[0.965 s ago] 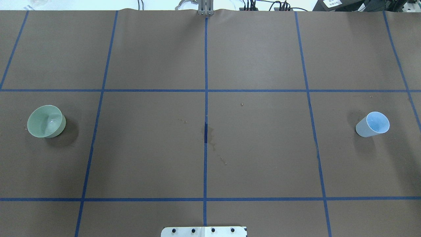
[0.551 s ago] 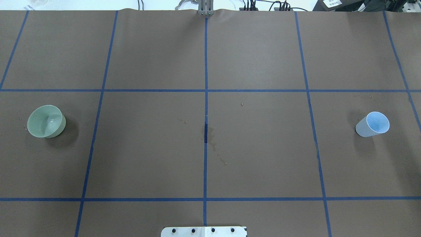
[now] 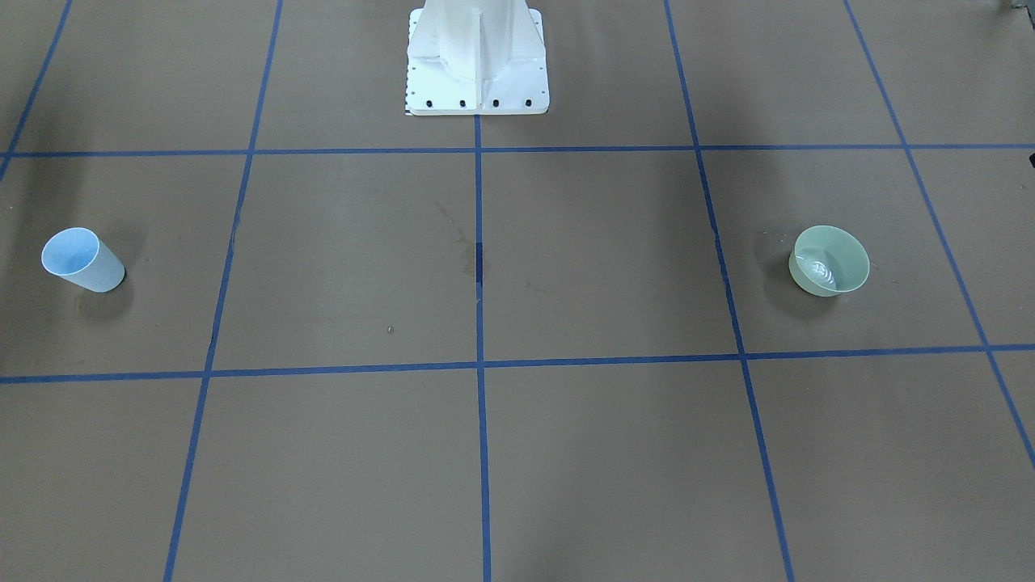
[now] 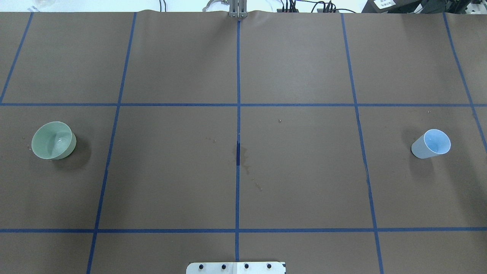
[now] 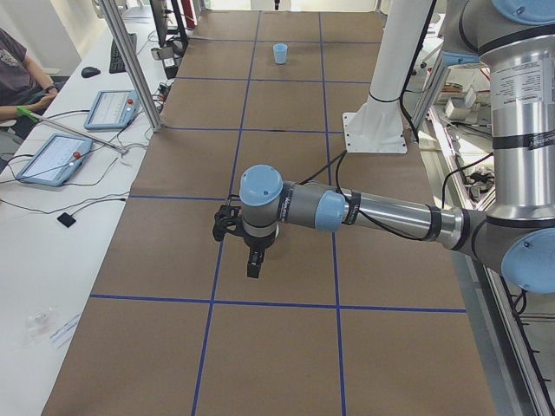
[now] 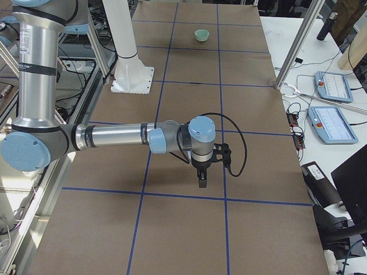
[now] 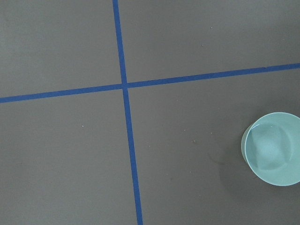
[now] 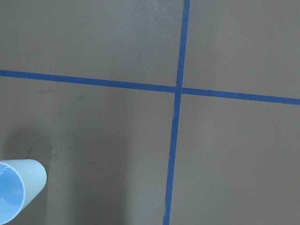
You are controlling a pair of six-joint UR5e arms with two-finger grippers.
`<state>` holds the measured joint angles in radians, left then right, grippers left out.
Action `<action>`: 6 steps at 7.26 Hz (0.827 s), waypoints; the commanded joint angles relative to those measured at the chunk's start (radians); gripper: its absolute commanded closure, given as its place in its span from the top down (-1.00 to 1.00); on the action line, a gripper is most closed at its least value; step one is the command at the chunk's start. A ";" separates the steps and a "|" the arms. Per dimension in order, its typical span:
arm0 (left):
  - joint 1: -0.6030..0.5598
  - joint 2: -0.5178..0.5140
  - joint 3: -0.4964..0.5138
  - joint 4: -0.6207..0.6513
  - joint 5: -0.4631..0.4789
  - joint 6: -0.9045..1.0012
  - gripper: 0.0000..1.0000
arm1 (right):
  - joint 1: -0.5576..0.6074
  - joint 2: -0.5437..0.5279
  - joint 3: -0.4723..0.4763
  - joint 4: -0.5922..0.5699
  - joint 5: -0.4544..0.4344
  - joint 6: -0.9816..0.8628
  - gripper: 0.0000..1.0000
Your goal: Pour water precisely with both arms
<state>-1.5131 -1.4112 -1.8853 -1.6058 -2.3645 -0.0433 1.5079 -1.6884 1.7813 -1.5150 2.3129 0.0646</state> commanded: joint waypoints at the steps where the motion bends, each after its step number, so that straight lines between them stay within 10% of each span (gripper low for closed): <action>1: 0.092 -0.009 0.025 -0.074 0.002 -0.145 0.99 | -0.002 -0.004 -0.006 -0.001 -0.004 -0.008 0.99; 6: 0.398 -0.161 0.193 -0.218 0.045 -0.434 0.99 | -0.061 -0.008 -0.025 0.056 -0.001 -0.008 0.99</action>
<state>-1.1546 -1.5220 -1.7513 -1.8144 -2.3216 -0.4416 1.4712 -1.6957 1.7610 -1.4653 2.3100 0.0568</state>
